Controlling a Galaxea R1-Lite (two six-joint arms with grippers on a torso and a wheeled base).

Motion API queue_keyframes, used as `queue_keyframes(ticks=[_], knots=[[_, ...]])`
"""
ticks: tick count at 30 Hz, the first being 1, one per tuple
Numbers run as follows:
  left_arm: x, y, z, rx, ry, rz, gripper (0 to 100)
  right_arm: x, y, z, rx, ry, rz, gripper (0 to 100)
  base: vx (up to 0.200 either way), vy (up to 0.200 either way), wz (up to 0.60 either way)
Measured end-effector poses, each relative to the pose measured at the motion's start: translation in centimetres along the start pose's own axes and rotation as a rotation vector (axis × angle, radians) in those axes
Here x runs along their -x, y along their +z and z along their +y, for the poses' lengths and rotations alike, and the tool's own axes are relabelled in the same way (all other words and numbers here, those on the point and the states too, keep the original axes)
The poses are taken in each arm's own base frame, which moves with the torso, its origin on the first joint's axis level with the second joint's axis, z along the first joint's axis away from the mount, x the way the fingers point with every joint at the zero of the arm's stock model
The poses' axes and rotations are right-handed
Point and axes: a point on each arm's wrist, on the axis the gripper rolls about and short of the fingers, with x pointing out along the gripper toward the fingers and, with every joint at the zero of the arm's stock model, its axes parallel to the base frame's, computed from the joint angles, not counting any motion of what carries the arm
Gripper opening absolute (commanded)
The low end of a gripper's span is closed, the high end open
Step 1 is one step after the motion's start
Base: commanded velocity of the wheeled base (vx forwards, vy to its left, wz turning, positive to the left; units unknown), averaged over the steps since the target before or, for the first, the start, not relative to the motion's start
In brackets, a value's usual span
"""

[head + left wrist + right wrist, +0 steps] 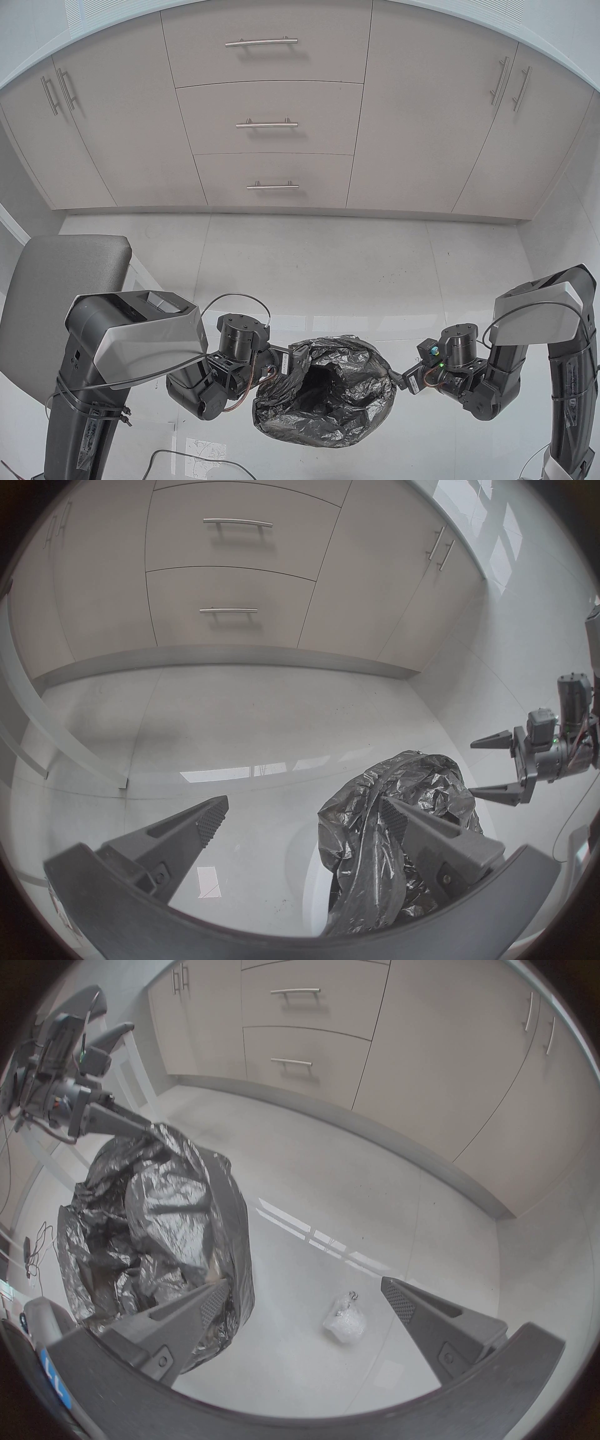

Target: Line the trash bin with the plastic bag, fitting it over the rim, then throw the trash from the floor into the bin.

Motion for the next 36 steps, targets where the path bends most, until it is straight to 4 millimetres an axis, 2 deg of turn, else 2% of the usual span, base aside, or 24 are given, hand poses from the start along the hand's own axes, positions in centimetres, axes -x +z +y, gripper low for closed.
queue_keyframes(ticks=[5,10,14,22,36], knots=[[0.0,0.0,0.0,0.000,-0.001,-0.001,100,1.0,1.8,-0.1,-0.033,-0.002,-0.060,100,0.000,0.000,0.00],[0.0,0.1,0.0,0.000,-0.001,-0.003,100,0.8,3.7,1.0,-0.044,0.016,-0.126,100,0.000,0.000,0.00],[0.1,0.2,0.0,0.007,-0.001,-0.005,100,-0.2,4.6,1.9,-0.038,0.020,-0.156,100,0.000,0.000,0.00],[0.0,0.4,0.3,0.017,0.004,-0.010,100,-2.4,5.2,3.4,-0.055,0.032,-0.158,100,0.000,0.000,0.00],[0.0,0.4,0.4,0.018,0.004,-0.012,100,-5.6,6.8,3.3,-0.103,0.009,-0.158,100,0.000,0.000,0.00]])
